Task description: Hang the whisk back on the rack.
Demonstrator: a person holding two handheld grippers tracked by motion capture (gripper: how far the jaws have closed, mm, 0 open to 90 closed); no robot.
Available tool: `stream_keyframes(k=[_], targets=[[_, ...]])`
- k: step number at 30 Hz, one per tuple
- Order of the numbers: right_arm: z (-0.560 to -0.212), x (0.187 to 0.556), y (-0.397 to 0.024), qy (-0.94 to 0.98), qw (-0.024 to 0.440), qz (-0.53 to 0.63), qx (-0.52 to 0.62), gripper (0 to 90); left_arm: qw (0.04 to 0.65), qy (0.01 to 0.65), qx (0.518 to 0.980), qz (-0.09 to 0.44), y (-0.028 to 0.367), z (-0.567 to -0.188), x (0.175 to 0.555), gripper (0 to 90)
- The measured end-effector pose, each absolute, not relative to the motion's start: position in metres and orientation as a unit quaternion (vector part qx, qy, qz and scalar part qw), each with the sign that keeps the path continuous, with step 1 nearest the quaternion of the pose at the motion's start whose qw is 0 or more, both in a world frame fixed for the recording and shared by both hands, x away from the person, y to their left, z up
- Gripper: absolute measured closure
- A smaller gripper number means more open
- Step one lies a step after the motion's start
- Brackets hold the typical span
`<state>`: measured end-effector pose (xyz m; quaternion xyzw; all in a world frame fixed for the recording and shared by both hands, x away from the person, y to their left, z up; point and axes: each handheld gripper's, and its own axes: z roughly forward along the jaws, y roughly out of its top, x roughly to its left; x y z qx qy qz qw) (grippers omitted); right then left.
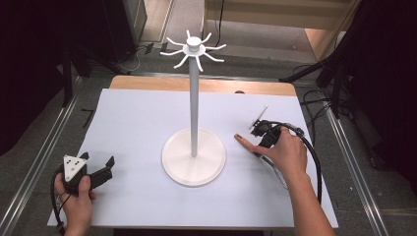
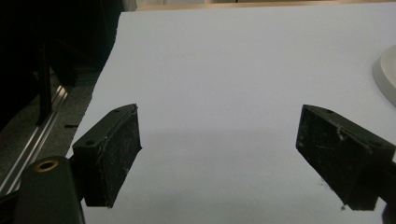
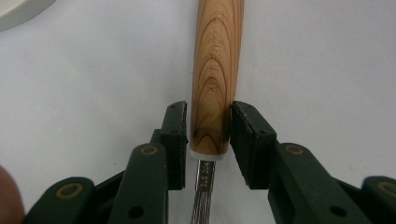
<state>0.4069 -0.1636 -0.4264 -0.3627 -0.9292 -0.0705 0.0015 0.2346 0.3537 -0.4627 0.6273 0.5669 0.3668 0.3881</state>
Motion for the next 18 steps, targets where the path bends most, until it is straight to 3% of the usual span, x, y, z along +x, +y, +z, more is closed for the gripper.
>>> stream_keyframes(k=[18], targets=[[-0.437,0.410,-0.157,-0.920,0.000,-0.053,-0.387,69.5,0.387,0.568,0.627,0.366,0.354,-0.463,0.235,14.8]])
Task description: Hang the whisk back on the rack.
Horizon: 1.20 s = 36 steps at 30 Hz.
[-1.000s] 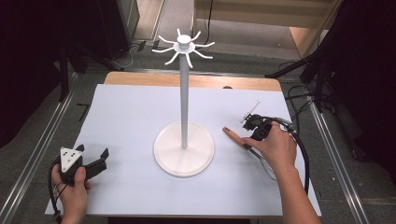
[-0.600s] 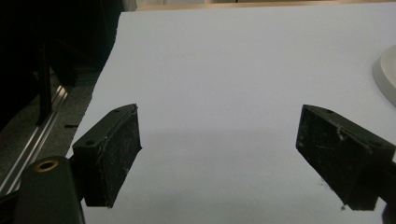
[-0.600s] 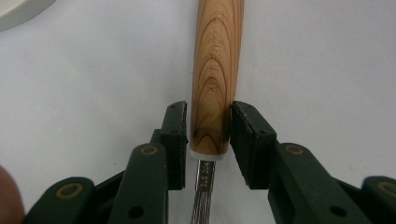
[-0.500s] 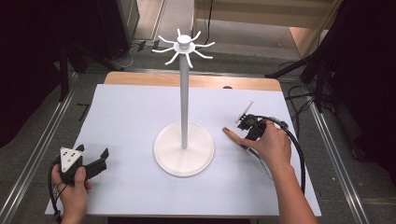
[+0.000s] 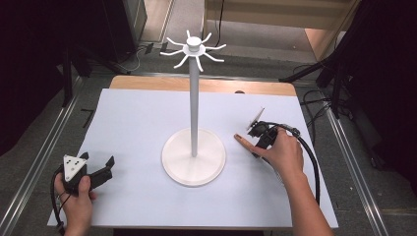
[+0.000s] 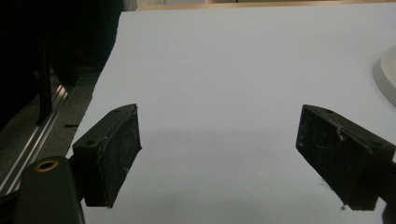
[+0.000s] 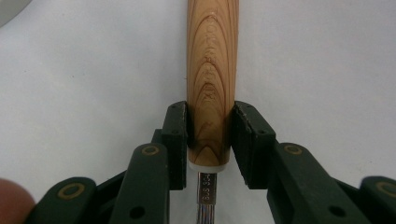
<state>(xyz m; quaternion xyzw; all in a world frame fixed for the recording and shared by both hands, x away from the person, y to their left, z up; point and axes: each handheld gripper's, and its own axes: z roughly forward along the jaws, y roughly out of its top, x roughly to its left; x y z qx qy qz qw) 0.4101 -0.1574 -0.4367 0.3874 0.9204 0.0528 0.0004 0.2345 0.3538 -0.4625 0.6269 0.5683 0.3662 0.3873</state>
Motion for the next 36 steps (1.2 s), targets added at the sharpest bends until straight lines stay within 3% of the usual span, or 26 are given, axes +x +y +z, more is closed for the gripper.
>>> stream_keyframes(k=[36], targets=[[-0.4428,0.4068,-0.1581,0.899,0.009,0.055,0.434,70.8,0.385,0.568,0.631,0.364,0.3536,-0.4626,0.2352,14.8]])
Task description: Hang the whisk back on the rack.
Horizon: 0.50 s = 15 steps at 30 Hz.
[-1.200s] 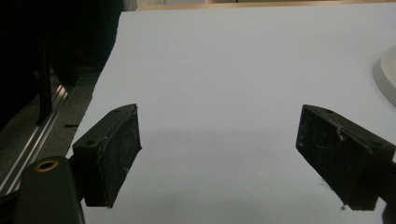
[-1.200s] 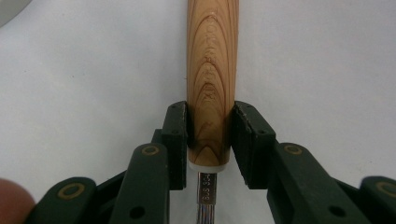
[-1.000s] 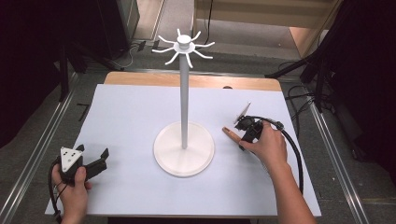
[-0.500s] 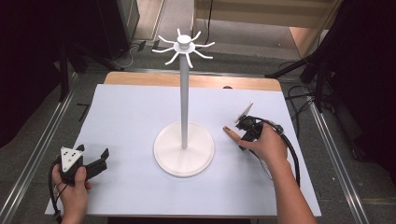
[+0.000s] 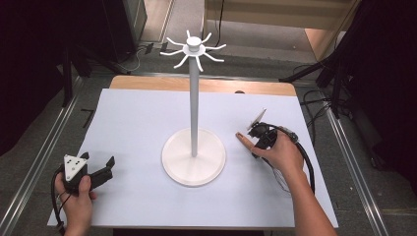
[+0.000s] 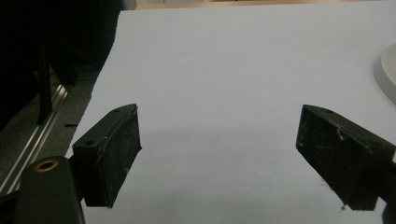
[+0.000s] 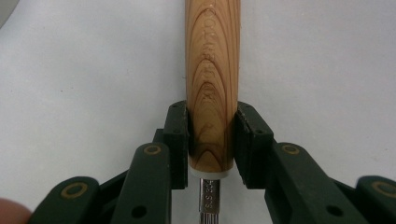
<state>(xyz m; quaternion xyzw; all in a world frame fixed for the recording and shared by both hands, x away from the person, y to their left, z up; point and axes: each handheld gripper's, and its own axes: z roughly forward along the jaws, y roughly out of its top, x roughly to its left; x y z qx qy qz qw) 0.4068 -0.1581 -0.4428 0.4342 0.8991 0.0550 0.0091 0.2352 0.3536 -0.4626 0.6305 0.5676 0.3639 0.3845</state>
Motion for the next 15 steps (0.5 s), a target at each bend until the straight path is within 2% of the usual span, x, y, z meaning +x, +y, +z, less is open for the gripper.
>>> stream_keyframes(k=[6,15], targets=[[-0.436,0.402,-0.168,0.894,0.035,0.082,0.440,70.9,0.385,0.567,0.631,0.364,0.354,-0.463,0.235,14.8],[-0.405,0.388,-0.175,0.886,0.071,0.146,0.434,71.1,0.384,0.568,0.631,0.364,0.353,-0.463,0.235,14.8]])
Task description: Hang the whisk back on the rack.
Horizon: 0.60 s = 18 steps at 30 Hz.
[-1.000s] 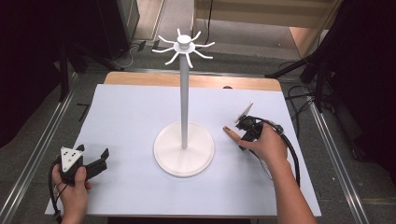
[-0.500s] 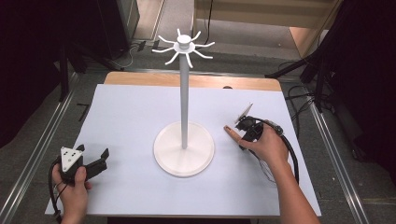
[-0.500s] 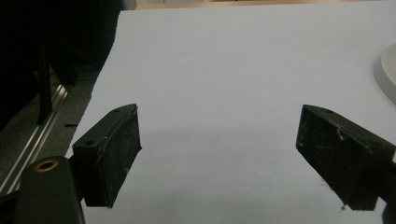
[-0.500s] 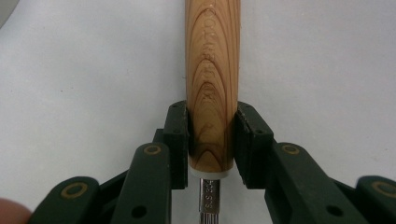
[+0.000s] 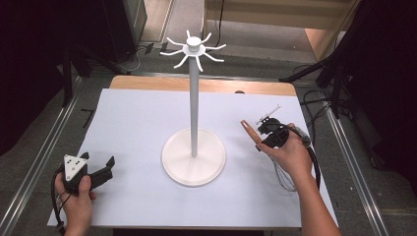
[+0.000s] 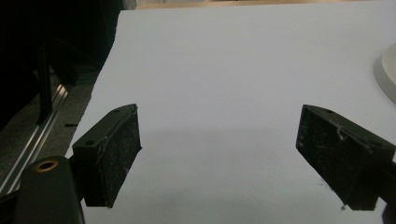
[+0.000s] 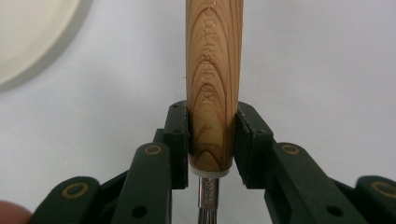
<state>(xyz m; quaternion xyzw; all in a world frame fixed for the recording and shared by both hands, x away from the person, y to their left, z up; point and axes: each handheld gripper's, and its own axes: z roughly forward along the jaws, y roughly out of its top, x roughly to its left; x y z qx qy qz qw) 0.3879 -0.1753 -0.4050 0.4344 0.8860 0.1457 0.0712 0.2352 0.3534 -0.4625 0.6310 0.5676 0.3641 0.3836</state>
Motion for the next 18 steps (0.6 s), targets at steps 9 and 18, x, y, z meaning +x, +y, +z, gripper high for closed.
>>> stream_keyframes(k=[9,18], targets=[[-0.385,0.378,-0.179,0.868,0.095,0.224,0.433,71.2,0.385,0.567,0.631,0.365,0.353,-0.463,0.235,14.8],[-0.366,0.364,-0.181,0.850,0.131,0.306,0.408,71.3,0.385,0.568,0.630,0.364,0.354,-0.463,0.235,14.8]])
